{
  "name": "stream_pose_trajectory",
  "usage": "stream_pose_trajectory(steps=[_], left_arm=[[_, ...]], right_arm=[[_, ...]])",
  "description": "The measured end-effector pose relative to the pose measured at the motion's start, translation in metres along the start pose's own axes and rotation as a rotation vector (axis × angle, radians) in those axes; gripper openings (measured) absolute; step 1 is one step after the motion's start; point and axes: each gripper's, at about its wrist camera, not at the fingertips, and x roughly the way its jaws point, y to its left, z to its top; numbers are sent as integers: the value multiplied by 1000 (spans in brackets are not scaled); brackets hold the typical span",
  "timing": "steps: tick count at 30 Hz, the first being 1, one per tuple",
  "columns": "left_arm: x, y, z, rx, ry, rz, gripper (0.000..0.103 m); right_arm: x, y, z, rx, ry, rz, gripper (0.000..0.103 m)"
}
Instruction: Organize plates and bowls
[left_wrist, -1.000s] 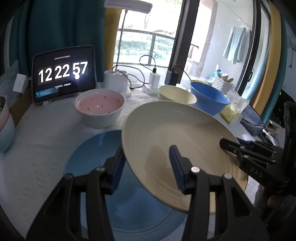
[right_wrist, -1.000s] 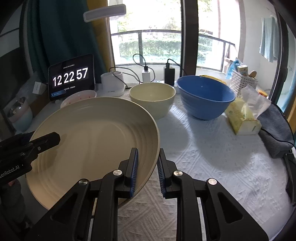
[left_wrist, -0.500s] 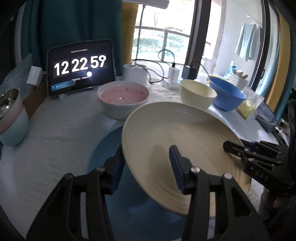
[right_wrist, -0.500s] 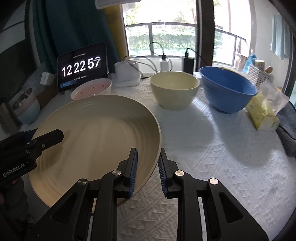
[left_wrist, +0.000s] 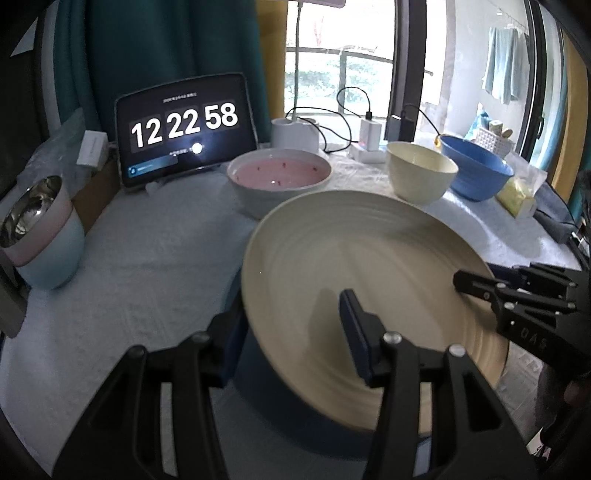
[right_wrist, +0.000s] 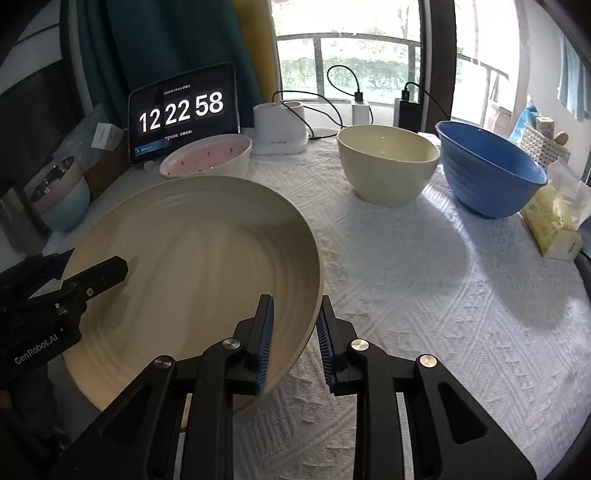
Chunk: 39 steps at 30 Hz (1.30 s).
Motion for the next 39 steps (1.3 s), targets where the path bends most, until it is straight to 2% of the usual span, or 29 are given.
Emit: stream_pose_trajectory(steps=[7,12,27,33,39], left_arm=[[0,5,-9,38,31,16,50],[-8,4,-12,57,22,9,51],[-10,20,-10,20,0,60,51],[-13,27,-9,-42,-22,35,51],[6,27,-17,-41,36,59,51]], right_arm=[[0,8,-2,-34,11,18,27],[4,7,-5,-38,24,19,27],[6,4,-5,-29,33,9,28],[8,3,-6,-18,40,10,30],[10,1,-7,-4,40,13,34]])
